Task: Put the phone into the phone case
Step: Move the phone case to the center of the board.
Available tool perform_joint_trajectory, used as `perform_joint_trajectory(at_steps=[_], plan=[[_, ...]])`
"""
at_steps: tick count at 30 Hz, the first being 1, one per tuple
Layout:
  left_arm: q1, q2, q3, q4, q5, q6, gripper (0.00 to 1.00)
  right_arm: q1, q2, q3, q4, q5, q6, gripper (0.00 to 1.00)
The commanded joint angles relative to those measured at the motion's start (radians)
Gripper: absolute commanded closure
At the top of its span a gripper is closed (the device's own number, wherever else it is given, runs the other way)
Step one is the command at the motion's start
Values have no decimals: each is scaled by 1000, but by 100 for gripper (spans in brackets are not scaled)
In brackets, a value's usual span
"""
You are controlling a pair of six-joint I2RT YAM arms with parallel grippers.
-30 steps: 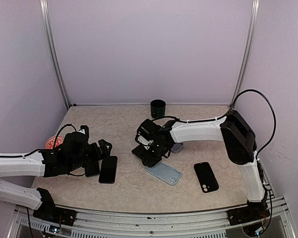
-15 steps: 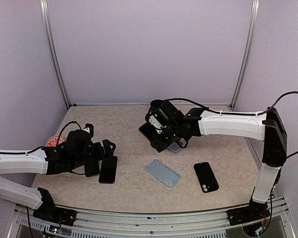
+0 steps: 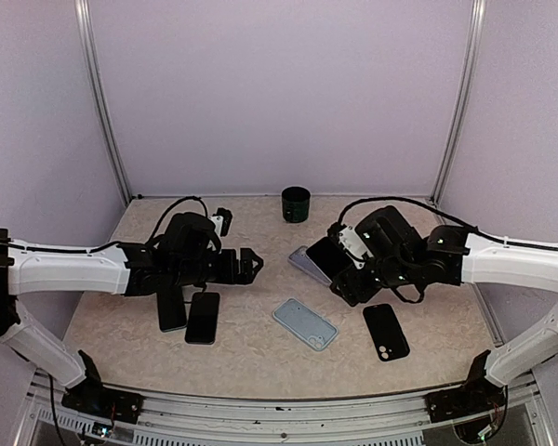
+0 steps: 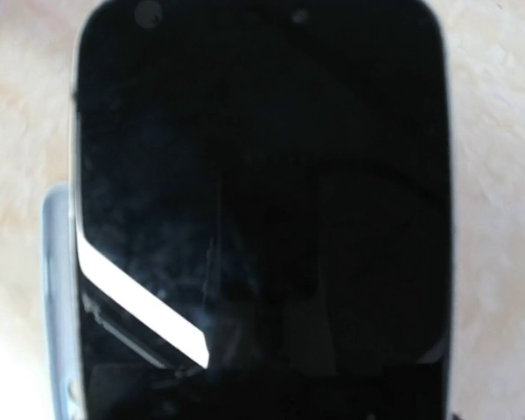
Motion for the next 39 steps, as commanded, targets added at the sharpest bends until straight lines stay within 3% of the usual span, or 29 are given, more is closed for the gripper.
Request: perform_joint_trajectory(at_steps=[1, 9, 14, 18, 24, 39], plan=[[-5, 49, 111, 49, 174, 82, 1, 21, -136, -99, 94, 7, -20, 39], [-3, 186, 270, 92, 452, 45, 1, 108, -159, -180, 145, 102, -17, 39], [-4, 204, 291, 61, 378, 39, 1, 124, -126, -163, 116, 202, 13, 38], [-6, 212, 276, -28, 270, -66, 1, 123, -135, -150, 62, 284, 58, 36], [-53, 206, 131, 99, 350, -239, 1, 79, -177, -108, -43, 380, 128, 34], [-172, 382, 194, 12, 336, -341, 1, 1, -253, -88, -54, 385, 117, 32]])
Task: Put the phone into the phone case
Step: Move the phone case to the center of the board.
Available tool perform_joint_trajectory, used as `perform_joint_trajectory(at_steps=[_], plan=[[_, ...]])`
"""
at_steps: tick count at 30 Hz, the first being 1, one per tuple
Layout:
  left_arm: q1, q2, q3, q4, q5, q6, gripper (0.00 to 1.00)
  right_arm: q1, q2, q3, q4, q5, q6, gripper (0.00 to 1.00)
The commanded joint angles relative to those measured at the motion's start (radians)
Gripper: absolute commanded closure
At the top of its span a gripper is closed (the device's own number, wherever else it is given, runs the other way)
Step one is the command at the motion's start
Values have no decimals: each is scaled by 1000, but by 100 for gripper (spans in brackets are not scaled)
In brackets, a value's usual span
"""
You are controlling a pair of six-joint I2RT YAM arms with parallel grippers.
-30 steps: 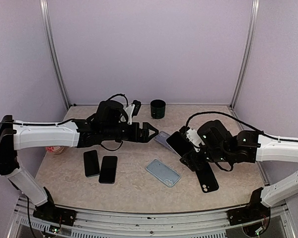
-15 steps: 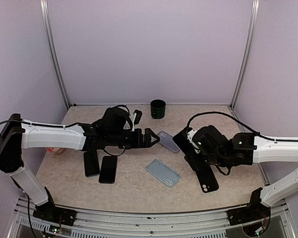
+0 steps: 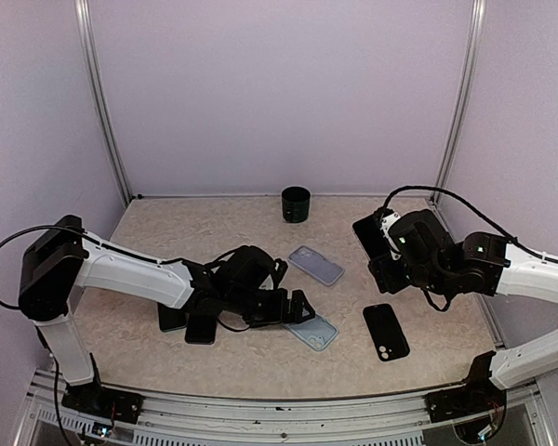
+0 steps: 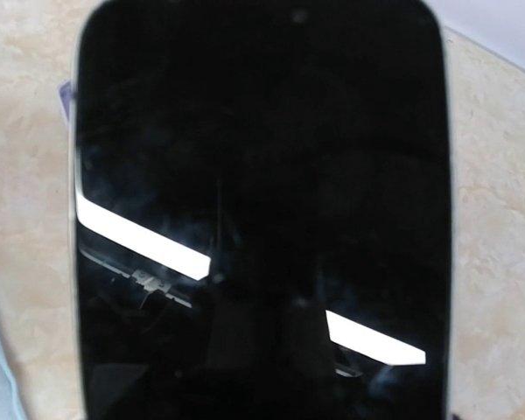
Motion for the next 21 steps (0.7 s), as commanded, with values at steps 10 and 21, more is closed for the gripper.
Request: perform_joint_trajectory(at_steps=[10, 21], plan=[[-34, 23, 17, -84, -47, -66, 1, -7, -8, 19, 46, 19, -1, 31], [19, 177, 146, -46, -71, -20, 1, -8, -31, 19, 22, 30, 4, 30]])
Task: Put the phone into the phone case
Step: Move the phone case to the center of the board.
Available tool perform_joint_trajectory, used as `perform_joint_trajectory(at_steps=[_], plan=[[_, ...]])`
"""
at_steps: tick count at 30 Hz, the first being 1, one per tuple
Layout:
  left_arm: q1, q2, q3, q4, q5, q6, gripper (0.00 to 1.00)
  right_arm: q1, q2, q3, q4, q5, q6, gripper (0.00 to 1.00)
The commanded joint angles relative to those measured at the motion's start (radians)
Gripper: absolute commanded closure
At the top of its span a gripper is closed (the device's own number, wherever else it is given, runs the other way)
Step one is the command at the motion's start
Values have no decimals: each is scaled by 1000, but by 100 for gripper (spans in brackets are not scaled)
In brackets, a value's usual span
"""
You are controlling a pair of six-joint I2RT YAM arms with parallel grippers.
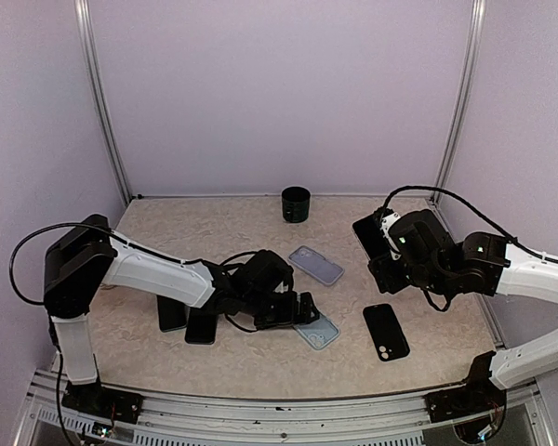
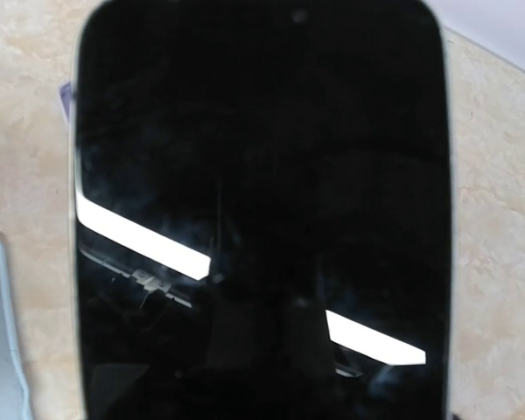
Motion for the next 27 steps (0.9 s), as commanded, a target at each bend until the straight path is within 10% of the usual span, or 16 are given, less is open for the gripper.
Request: perform_joint_trajectory(at_steps=[1, 10, 19, 27], plan=[[39, 61, 75, 23, -9, 32, 1, -8, -36, 18, 19, 33, 5, 30], [13, 270, 412, -117, 24, 122, 1, -10, -52, 32, -3, 45, 5, 30], [-29, 116, 257, -205, -164, 181, 6, -12, -55, 34, 31, 36, -16, 29], [-84, 177, 331, -320, -235, 246, 35, -12, -46, 29, 37, 37, -25, 29]])
